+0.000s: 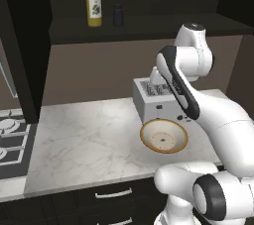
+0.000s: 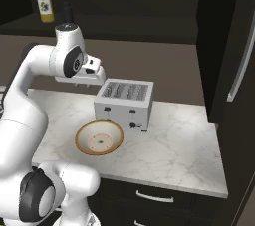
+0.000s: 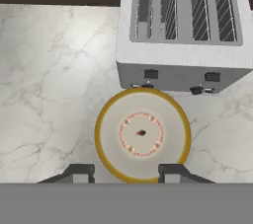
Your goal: Retrieve the bottle and the shaker from the cabinet and place them next to the mixing bowl on the counter. Then add garlic from the fridge to the mixing bowl.
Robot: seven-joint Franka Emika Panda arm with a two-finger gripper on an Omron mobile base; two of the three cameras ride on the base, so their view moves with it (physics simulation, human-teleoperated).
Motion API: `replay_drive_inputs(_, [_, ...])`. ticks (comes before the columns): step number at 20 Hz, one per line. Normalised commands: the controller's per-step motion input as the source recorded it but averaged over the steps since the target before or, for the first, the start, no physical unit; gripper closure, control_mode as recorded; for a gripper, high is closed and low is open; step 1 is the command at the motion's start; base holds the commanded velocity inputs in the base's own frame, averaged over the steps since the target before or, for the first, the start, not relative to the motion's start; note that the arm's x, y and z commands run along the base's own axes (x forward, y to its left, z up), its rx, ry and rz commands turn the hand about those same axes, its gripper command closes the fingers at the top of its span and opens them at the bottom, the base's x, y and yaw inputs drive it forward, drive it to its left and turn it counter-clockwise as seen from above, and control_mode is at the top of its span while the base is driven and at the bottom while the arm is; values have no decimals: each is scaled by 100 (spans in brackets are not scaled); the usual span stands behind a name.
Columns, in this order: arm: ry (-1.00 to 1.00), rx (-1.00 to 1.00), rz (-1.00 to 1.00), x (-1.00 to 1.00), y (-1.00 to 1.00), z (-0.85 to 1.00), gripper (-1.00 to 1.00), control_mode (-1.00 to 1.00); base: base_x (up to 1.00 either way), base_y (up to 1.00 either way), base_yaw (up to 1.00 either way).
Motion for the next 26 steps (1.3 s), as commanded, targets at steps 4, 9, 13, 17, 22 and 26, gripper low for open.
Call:
replay_drive_inputs(4, [0, 0, 0, 0, 0, 0, -100, -100, 0, 0, 0])
replay_drive_inputs(9, [-25, 0, -1, -24, -2, -3, -100, -100, 0, 0, 0])
replay_drive_inputs(13, [-56, 0, 0, -24, 2, 51, -100, -100, 0, 0, 0])
replay_drive_inputs(17, [-59, 1, 0, -4, 19, 53, -100, -100, 0, 0, 0])
replay_drive_inputs(22, [-55, 6, 0, 0, 34, 50, -100, -100, 0, 0, 0])
replay_drive_inputs(26, [-40, 14, 0, 9, 28, 58, -100, -100, 0, 0, 0])
